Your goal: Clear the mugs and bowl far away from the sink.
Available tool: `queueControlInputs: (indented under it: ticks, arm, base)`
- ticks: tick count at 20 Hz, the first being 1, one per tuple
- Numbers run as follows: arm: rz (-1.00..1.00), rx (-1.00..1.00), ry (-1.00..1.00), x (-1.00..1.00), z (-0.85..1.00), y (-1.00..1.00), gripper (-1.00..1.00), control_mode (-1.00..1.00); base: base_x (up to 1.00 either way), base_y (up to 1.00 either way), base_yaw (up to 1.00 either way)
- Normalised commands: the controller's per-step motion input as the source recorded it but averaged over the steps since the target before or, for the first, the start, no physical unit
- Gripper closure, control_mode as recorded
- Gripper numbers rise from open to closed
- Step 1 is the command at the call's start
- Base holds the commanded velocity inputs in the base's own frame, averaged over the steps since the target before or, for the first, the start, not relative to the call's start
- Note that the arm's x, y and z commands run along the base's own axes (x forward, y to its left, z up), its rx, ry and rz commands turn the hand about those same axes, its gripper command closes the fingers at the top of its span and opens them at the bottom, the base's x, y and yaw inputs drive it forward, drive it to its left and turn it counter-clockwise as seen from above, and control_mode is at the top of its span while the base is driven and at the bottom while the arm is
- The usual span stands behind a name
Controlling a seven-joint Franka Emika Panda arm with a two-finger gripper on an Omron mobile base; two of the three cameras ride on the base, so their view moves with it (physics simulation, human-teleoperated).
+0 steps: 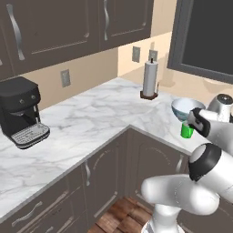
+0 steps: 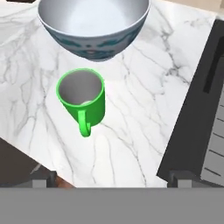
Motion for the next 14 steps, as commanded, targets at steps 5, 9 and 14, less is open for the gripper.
queueControlInputs:
  ticks: [5, 9, 14]
  arm:
    - [0.08, 0.0, 0.04, 0.15, -0.23, 0.02, -1.0, -1.0]
    - [0.06, 0.0, 0.0, 0.29, -0.3, 0.21, -1.0, -1.0]
    - [0.06, 0.0, 0.03, 0.3, -0.28, 0.15, -1.0, -1.0]
  base:
    - [0.0, 0.0, 0.0]
    - [0.0, 0.0, 0.0]
    - [0.0, 0.0, 0.0]
